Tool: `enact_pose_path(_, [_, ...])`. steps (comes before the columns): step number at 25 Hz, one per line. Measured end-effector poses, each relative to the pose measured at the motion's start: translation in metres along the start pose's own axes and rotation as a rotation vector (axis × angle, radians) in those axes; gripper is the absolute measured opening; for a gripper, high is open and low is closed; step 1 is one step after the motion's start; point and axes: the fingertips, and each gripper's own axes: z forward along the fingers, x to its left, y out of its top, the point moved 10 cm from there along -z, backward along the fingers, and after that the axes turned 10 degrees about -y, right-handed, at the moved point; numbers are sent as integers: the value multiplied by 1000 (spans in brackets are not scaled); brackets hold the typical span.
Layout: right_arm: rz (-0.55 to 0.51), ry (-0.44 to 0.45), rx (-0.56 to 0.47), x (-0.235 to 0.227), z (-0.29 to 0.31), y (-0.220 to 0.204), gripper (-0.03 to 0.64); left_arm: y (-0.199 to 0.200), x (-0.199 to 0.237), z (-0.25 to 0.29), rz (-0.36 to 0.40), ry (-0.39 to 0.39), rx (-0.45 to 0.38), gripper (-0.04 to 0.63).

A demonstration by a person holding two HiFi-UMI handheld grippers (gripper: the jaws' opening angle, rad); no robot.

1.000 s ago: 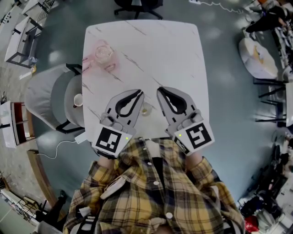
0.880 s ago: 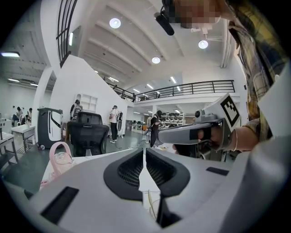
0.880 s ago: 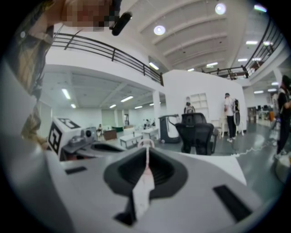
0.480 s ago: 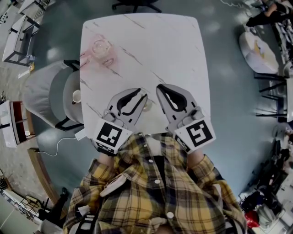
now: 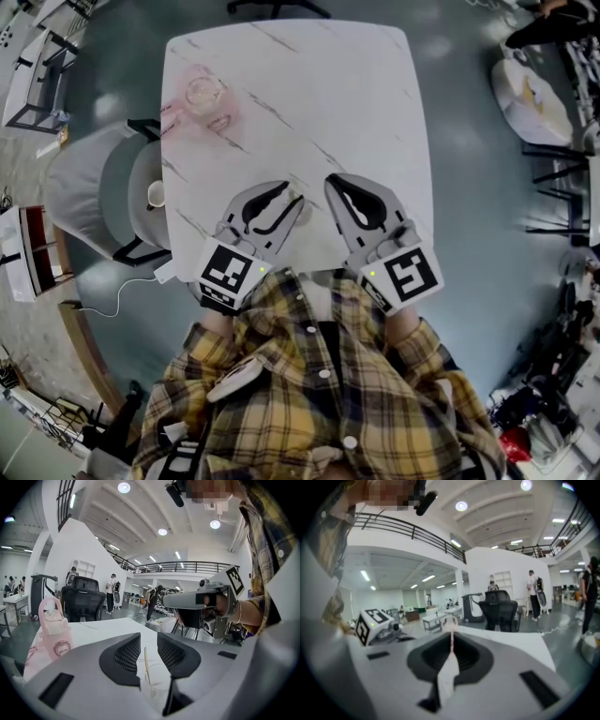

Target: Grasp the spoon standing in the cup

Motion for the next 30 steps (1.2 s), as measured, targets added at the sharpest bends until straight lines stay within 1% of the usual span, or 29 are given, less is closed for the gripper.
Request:
enact_pose_path(9, [1, -17, 25, -1, 3, -6, 35, -18, 6, 5, -10, -38, 38, 115])
enact_pose_path(17, [9, -35, 58, -6, 3, -12, 35, -28, 9, 14, -38, -75, 58, 115])
enact_pose_path(30, [7, -21, 75, -6, 11, -16, 35, -41, 11, 18, -65, -94, 90, 115])
